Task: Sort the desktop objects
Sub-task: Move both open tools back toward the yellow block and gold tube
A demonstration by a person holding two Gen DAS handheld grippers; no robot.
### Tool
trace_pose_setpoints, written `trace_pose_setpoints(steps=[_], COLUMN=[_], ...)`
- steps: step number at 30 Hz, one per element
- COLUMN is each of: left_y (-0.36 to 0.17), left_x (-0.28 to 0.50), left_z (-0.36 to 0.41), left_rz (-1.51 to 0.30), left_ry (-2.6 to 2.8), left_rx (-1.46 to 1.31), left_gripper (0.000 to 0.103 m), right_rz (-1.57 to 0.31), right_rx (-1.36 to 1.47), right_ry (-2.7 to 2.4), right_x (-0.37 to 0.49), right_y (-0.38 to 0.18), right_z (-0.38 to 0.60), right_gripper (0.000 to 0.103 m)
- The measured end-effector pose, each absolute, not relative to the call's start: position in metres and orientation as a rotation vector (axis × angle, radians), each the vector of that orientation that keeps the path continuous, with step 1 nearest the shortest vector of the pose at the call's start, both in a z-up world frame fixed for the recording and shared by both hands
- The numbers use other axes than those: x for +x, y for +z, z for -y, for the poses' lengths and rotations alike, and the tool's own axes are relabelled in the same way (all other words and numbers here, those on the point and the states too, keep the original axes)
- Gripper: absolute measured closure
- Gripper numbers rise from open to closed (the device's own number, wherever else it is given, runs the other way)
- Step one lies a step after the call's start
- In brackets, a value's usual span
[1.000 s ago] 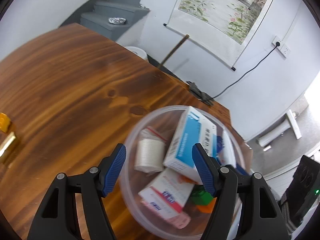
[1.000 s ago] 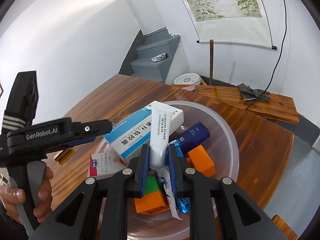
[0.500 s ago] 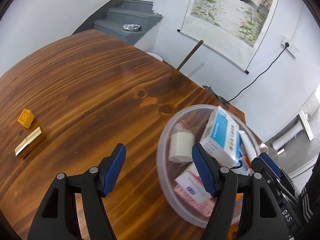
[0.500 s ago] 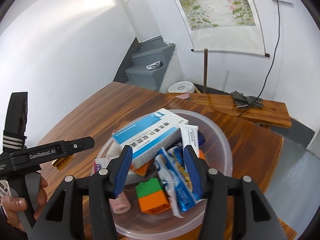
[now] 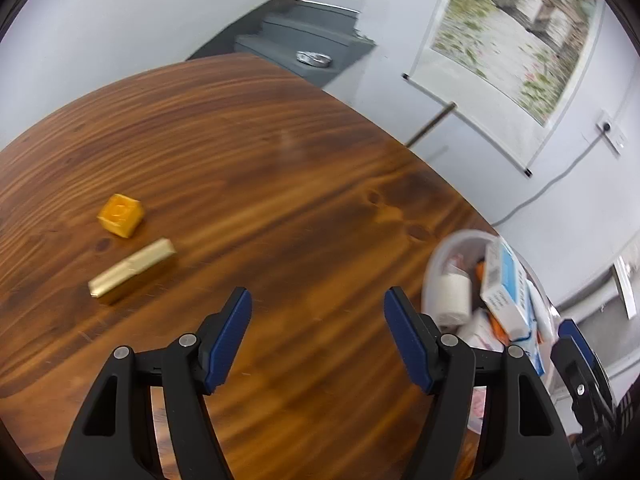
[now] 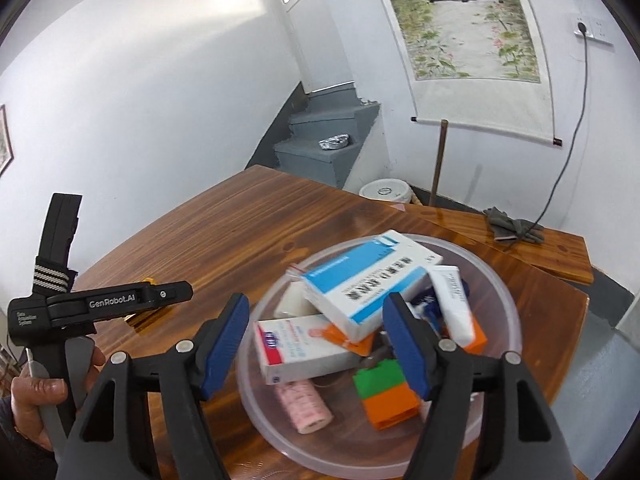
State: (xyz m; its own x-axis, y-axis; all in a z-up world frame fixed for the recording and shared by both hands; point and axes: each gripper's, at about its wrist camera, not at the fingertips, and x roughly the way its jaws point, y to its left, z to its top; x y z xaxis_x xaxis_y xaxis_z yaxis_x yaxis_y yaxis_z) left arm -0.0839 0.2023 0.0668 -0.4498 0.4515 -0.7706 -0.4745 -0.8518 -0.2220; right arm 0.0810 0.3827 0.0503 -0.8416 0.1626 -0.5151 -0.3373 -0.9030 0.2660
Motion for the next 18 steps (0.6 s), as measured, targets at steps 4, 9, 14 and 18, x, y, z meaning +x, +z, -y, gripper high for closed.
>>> trace_pose_setpoints(steps=[4, 9, 14, 18], left_y=[0.070, 0.068, 0.061, 0.053], left_x=[-0.097, -0.120, -0.144, -0.164], left_z=[-0.177, -0.145, -0.119, -0.109], left_rz=[-0.011, 0.008, -0.005, -0.033], left_ry=[2.339, 2.416, 2.513, 2.536], left_rx=[-1.213, -1.228, -1.205, -1.208], left_gripper=[0.031, 0.031, 0.031, 0.031], right_rz=[-0.480, -0.438, -0.387, -0.408], right_rx=[-0.750, -0.840, -0.939, -1.053], right_ry=[2.792, 2.876, 2.943, 2.966], right_x=[0.068, 0.045, 0.019, -0.005], right_y=[0.051, 0.047, 0.040, 0.032], right_z=[-0.361, -0.326, -0.299, -0.283], right_gripper=[0.026, 0.024, 0.024, 0.024])
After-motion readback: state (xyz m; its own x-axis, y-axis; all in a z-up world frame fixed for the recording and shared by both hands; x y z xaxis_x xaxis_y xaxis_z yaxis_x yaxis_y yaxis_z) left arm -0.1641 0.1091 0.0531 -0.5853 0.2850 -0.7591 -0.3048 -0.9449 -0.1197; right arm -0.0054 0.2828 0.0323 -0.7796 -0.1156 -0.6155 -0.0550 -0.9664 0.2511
